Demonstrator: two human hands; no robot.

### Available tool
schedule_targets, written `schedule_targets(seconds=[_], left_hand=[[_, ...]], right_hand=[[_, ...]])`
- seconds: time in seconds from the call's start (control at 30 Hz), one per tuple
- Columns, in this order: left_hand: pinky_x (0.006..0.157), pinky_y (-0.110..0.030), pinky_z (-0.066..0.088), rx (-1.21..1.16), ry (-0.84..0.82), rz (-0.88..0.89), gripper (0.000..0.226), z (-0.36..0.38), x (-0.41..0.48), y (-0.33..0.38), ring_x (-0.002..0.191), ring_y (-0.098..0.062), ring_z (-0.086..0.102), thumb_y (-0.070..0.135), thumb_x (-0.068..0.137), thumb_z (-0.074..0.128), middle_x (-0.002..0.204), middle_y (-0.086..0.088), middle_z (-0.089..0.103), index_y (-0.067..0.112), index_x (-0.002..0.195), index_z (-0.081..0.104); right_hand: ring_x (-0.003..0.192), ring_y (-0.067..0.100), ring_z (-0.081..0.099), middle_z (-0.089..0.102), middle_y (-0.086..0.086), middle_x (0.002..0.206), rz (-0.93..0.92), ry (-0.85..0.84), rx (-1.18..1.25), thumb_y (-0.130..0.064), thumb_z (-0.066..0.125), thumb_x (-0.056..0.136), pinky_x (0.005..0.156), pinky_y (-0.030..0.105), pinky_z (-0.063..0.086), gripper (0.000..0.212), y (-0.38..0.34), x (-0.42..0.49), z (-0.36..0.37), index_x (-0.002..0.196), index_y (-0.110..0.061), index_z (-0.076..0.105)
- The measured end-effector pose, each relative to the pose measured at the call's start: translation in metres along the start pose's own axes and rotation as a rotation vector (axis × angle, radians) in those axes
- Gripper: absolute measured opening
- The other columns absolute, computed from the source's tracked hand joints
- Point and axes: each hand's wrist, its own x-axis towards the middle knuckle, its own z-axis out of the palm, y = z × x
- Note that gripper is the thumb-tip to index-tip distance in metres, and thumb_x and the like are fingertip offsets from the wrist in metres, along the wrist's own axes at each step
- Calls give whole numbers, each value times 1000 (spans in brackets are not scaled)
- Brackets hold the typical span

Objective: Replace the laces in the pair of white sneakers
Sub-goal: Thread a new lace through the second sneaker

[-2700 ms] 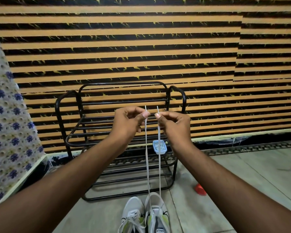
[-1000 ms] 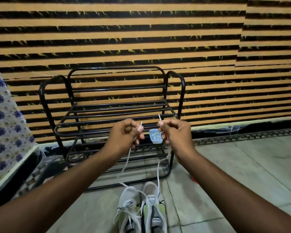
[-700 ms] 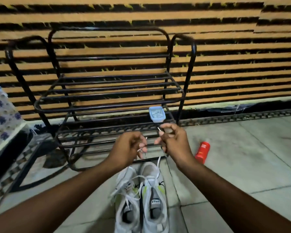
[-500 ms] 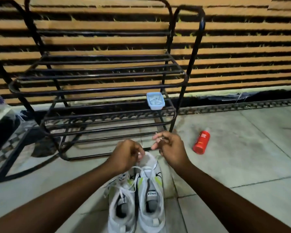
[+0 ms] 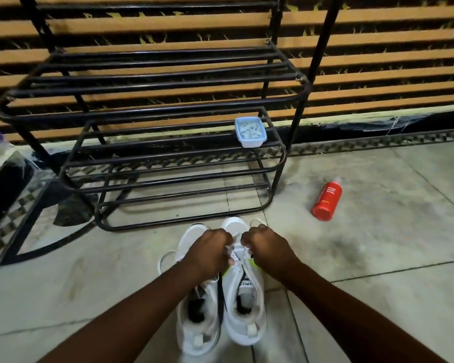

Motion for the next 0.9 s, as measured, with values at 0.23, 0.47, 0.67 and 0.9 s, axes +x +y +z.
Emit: schedule_targets(seconds=[0.23,0.47,0.67,0.9], left_hand=[[99,-39,46,208,4,36,41,8,6,0,123,-25,55,28,87,76,129,-4,60,14,122,61],[94,-37,47,244,28,49,39,11,7,-2,120,-23,56,31,84,76,125,2,60,19,118,62],[93,-39,48,283,45,68,35,16,5,-1,119,-22,56,30,85,74,123,2,60,20,116,62],[96,-38,45,300,29,57,37,14,6,1,124,-23,52,31,89,73,129,0,58,19,121,61]], right_hand=[[115,20,47,60,-1,112,-16,-3,-100,-9,51,86,76,33,47,24,4,3,5,105,-20,61],[123,23,42,57,3,122,-28,-37,-137,-6,50,87,82,35,48,34,9,1,4,118,-16,61],[123,24,41,55,5,121,-45,-53,-140,-8,49,88,80,34,47,34,9,0,-1,115,-17,67],[121,26,42,53,7,120,-95,-72,-205,-8,48,91,80,32,46,34,10,3,-3,114,-19,70]])
